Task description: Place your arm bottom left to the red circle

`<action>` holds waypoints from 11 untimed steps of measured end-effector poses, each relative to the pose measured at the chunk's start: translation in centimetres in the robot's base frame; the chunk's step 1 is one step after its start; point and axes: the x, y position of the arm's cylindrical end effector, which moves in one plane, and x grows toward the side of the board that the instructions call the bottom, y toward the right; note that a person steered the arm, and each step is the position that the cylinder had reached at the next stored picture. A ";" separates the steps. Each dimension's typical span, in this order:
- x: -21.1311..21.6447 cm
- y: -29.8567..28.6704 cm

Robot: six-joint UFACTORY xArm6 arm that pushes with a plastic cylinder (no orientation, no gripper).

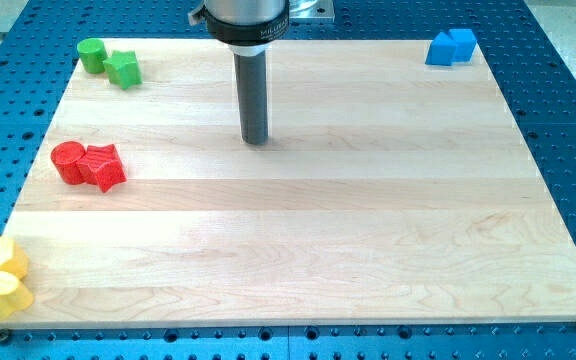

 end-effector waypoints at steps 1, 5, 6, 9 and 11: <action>2.8 1.3; 3.5 -1.2; 3.5 -1.4; 12.6 -15.8; 11.0 -24.6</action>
